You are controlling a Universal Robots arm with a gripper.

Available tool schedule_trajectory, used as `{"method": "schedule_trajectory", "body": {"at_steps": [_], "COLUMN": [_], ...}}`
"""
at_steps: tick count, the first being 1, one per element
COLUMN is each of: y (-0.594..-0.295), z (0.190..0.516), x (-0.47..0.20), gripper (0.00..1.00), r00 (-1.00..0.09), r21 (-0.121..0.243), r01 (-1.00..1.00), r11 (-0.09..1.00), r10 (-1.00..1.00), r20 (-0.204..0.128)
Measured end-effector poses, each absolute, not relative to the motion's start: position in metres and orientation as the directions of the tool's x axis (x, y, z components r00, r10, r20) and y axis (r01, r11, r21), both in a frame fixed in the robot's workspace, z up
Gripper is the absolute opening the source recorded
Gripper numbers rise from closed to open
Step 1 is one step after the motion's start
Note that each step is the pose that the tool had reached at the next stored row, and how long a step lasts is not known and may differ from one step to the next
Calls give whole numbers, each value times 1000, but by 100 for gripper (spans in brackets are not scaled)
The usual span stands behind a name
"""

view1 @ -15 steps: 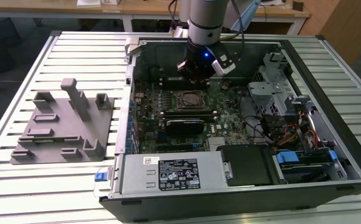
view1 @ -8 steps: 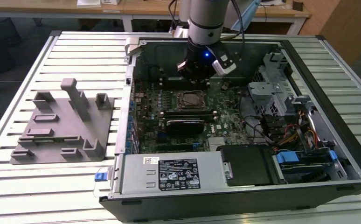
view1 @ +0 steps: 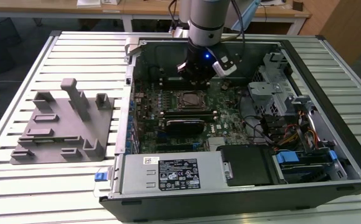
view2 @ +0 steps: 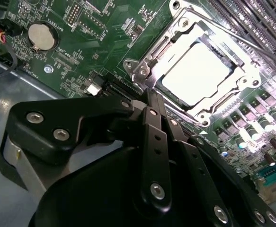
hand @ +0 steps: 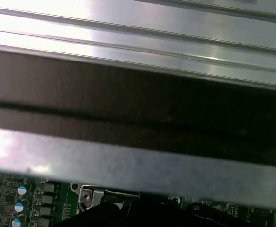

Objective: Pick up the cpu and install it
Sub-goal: 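Install the first cpu locking lever, then install the second cpu locking lever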

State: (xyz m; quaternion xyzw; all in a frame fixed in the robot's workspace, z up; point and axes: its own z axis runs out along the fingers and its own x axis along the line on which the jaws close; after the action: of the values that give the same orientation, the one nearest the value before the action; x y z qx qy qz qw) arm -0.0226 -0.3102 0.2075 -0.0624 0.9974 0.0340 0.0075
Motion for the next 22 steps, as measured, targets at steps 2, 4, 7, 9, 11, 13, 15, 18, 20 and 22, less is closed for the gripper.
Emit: {"method": "schedule_trajectory", "body": {"at_steps": [2,4,7,9,11,13,15,18,20,22], "y": [-311,-313,-316,-318,-320,-322,-323,-325,-325,-325], "z": [208,208,208,208,208,207,207,208,212,220], "x": [-23,-23,-23,-23,-23,-23,-23,-22,-22,-22], "gripper": [11,11,11,11,11,11,11,11,11,11], "r00": [-992,-992,-992,-992,-992,-992,-992,-992,-992,-992], "r21": [67,67,67,67,67,67,67,67,67,66], "r01": [-125,-125,-125,-125,-125,-125,-125,-125,-125,-125], "r11": [990,990,990,990,990,990,990,990,990,990], "r10": [-124,-124,-124,-124,-124,-124,-124,-124,-124,-124], "r20": [-19,-19,-19,-19,-19,-19,-19,-19,-19,-19]}}
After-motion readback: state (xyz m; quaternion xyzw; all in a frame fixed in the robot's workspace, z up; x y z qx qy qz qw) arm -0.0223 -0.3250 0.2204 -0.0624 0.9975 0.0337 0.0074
